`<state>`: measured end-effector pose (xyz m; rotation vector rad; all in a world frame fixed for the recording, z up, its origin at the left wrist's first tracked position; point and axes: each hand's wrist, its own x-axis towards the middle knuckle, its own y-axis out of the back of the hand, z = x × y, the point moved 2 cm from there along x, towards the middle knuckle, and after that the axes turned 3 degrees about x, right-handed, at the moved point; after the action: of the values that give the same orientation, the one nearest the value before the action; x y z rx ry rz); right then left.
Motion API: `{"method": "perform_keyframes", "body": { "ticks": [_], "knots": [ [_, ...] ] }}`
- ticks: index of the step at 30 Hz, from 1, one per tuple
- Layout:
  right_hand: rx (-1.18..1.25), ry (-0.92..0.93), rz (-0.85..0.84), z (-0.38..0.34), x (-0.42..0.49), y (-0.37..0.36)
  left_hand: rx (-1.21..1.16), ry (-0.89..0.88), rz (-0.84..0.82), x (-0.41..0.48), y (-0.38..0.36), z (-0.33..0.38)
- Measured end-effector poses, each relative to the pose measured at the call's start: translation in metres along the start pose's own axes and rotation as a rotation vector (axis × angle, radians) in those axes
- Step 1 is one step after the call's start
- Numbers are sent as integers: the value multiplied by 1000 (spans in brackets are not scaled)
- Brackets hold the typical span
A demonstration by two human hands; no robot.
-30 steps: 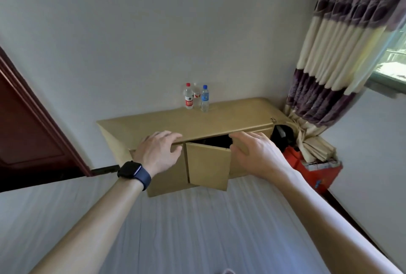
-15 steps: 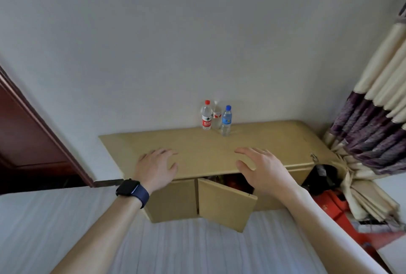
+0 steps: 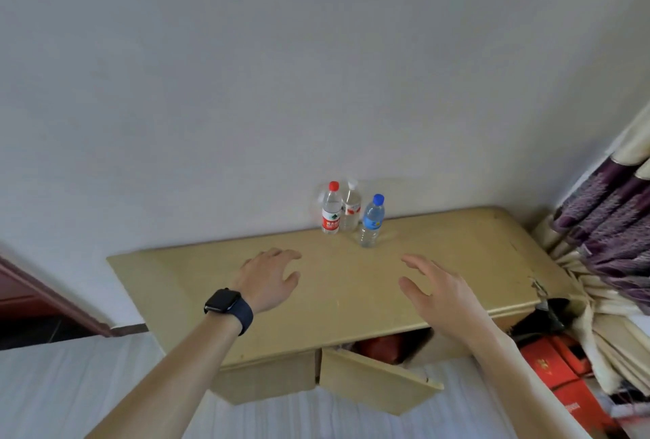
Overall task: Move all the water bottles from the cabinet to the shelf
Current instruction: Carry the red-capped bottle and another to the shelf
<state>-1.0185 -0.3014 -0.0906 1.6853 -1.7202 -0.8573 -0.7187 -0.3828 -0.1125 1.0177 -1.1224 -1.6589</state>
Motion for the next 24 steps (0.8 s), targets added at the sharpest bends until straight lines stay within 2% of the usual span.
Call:
{"method": "perform_keyframes", "body": {
  "ticks": [9, 16, 24],
  "knots": [
    [-24, -40, -109, 31, 107, -28, -19, 34, -103, 105, -27, -28],
    [-67, -23, -175, 38, 239, -18, -85, 142, -127, 200, -25, -22],
    [-290, -13, -439, 47, 404, -48, -101, 192, -116, 335, -33, 6]
  ]
}}
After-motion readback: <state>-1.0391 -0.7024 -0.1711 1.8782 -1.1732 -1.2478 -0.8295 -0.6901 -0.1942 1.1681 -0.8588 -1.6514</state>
